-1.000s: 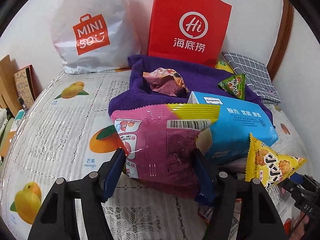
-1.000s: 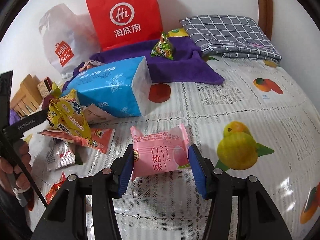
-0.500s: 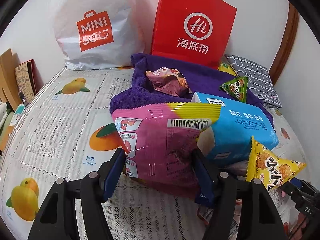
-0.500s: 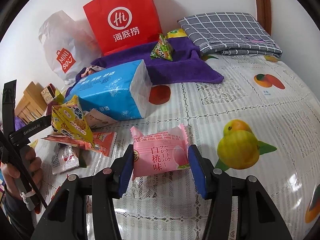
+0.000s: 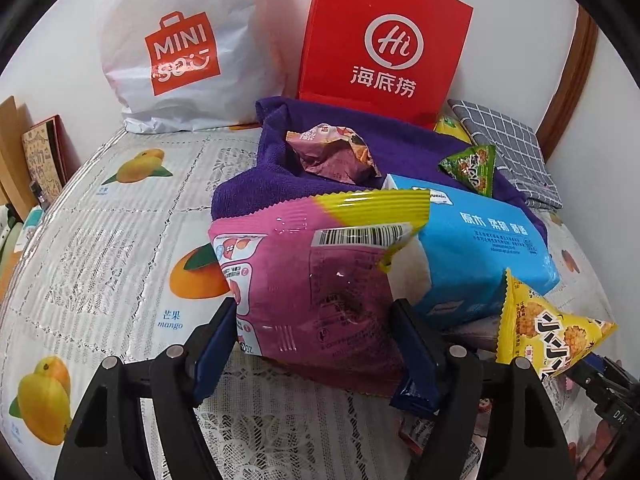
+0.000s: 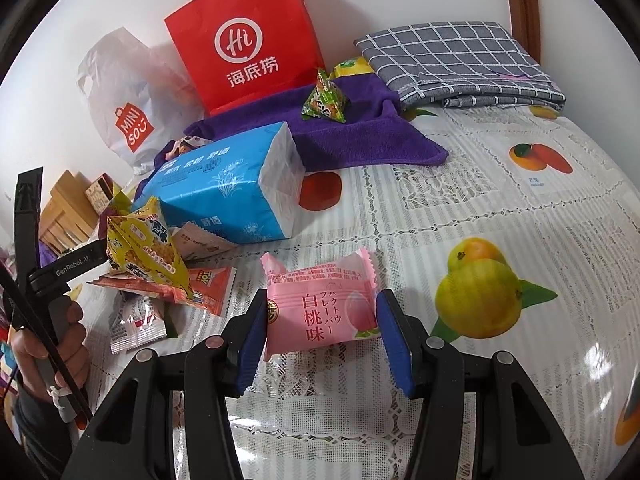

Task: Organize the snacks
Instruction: 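Lift the pastry packet and pink-yellow bag with both tools toward the purple towel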

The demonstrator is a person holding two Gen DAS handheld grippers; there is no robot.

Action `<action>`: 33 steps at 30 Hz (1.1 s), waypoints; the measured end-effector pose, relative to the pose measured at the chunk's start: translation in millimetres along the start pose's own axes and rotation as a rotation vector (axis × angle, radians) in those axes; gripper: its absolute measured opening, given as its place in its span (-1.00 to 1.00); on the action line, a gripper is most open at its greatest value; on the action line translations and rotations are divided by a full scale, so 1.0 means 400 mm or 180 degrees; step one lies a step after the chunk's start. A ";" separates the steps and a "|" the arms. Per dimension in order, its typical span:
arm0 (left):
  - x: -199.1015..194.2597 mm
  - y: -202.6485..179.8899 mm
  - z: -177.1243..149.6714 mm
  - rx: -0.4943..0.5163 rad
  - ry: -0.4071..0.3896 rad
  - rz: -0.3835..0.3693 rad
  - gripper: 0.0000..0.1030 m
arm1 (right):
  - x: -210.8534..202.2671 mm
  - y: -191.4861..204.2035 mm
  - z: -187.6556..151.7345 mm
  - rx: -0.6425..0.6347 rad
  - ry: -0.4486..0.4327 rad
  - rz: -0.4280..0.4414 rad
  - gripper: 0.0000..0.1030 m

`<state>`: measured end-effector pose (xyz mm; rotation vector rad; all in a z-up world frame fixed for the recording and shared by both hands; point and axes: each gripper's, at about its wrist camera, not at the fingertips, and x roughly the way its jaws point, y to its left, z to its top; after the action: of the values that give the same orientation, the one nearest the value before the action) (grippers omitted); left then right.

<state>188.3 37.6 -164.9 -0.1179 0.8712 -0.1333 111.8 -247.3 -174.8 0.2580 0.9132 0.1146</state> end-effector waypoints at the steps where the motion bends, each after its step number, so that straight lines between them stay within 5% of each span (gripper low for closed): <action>1: -0.002 0.004 0.000 -0.0020 -0.0015 -0.0012 0.37 | 0.001 0.000 0.000 0.0002 -0.0001 0.0003 0.04; 20: -0.016 0.014 0.001 -0.0131 -0.0131 -0.0061 0.20 | 0.008 -0.004 0.006 -0.0028 0.0011 0.0035 0.03; 33: -0.071 0.027 0.015 -0.0193 -0.0447 -0.0074 0.18 | 0.011 0.001 0.034 -0.0047 0.0096 0.0123 -0.01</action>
<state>175.4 53.0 -141.4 -0.1918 0.7342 -0.1188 125.4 -248.5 -170.2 0.2608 0.9373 0.1612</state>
